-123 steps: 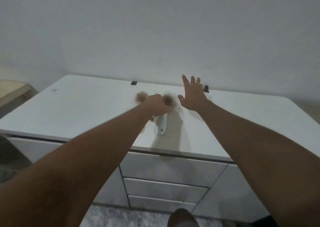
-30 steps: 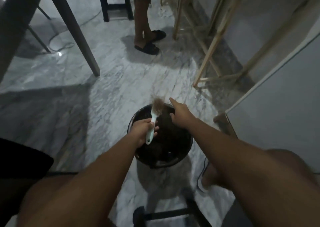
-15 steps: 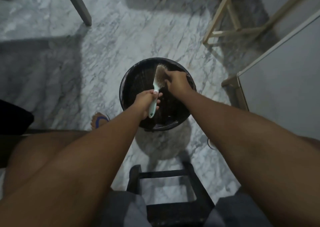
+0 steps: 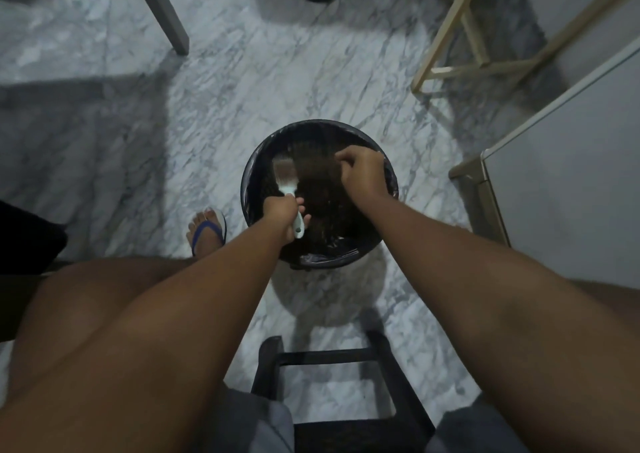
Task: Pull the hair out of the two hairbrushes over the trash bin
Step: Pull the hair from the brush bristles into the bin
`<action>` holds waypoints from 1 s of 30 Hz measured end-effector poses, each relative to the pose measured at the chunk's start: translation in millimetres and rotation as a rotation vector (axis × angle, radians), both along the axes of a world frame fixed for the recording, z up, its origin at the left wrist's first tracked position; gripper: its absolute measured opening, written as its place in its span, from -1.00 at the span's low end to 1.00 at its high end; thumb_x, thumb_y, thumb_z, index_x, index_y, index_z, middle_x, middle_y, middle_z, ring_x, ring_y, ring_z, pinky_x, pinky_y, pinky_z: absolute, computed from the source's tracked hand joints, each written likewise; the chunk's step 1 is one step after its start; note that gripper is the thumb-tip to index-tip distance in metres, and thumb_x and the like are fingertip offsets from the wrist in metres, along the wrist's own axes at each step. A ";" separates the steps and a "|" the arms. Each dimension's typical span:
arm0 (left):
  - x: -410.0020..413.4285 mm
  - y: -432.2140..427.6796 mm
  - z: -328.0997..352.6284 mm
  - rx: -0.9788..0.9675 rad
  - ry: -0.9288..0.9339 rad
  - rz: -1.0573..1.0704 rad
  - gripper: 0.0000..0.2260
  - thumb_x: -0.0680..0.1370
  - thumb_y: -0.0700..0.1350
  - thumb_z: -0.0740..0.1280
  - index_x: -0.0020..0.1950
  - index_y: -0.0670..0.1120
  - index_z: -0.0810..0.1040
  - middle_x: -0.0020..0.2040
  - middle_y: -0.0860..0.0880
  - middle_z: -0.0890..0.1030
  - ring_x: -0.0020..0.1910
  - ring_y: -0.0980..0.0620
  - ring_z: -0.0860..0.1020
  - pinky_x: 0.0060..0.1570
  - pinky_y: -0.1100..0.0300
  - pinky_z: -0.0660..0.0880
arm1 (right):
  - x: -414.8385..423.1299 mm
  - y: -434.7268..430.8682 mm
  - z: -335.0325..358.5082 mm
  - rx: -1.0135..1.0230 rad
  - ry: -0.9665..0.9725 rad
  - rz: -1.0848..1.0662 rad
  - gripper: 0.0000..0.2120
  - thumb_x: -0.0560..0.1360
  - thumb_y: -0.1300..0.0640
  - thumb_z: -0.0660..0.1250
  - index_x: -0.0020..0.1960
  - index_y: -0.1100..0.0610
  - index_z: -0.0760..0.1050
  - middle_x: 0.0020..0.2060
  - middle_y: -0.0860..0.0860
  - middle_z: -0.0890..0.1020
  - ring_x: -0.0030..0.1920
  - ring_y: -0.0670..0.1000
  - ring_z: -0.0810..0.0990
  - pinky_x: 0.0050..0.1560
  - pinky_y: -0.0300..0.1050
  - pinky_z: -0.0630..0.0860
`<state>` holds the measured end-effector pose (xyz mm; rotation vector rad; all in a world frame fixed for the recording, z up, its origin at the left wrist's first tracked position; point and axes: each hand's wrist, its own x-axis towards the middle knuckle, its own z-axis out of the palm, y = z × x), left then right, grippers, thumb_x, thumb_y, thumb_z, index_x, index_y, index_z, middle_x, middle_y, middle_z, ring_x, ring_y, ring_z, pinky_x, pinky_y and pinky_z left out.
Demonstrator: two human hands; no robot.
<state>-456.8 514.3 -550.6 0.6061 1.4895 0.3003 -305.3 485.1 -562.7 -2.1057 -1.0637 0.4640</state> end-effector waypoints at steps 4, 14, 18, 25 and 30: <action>-4.3 8.5 -3.1 -0.009 0.012 0.002 -0.71 0.67 -0.17 0.11 0.29 -0.28 0.48 -0.15 -0.06 0.49 -0.22 0.03 0.46 -0.37 0.18 0.47 | -5.4 -2.1 5.0 0.249 0.004 -0.231 -0.88 0.45 0.35 0.34 -0.08 0.27 0.65 -0.14 0.14 0.69 -0.08 0.06 0.64 0.01 -0.38 0.42; -1.6 6.6 -3.0 -0.068 -0.012 0.005 -0.72 0.64 -0.26 0.11 0.31 -0.24 0.46 -0.06 -0.07 0.51 -0.12 0.01 0.48 -0.33 0.13 0.50 | -7.6 -5.7 -12.8 0.414 0.398 -0.874 -0.87 0.54 0.31 0.33 -0.12 0.11 0.48 -0.21 0.15 0.63 -0.32 0.03 0.63 -0.22 0.14 0.66; 0.2 0.3 -5.6 -0.084 -0.067 -0.047 -0.70 0.64 -0.21 0.09 0.34 -0.19 0.44 0.00 -0.03 0.52 -0.09 0.03 0.48 -0.27 0.12 0.53 | -5.3 -15.4 -10.8 0.200 0.339 -0.709 -0.91 0.50 0.34 0.29 -0.05 0.20 0.54 -0.11 0.14 0.65 -0.17 0.04 0.61 -0.02 -0.07 0.59; -3.1 -0.4 -10.5 0.001 -0.080 -0.246 -0.66 0.65 -0.17 0.06 0.39 -0.10 0.42 0.00 0.07 0.58 -0.14 0.04 0.46 -0.23 0.13 0.45 | -18.6 -27.2 -18.4 -0.200 0.246 -0.015 -0.27 0.46 0.20 0.32 0.57 0.12 0.11 0.50 0.21 0.22 0.48 0.18 0.26 0.48 0.00 0.26; -13.1 -2.6 -13.4 -0.007 -0.226 -0.315 -0.71 0.68 -0.12 0.09 0.36 -0.05 0.45 0.15 0.05 0.59 -0.17 0.06 0.46 -0.22 0.14 0.45 | -24.0 -21.6 -16.5 0.004 0.216 0.046 -0.49 0.50 0.07 0.42 0.42 0.09 0.44 0.22 0.07 0.63 0.17 -0.02 0.62 0.23 -0.21 0.51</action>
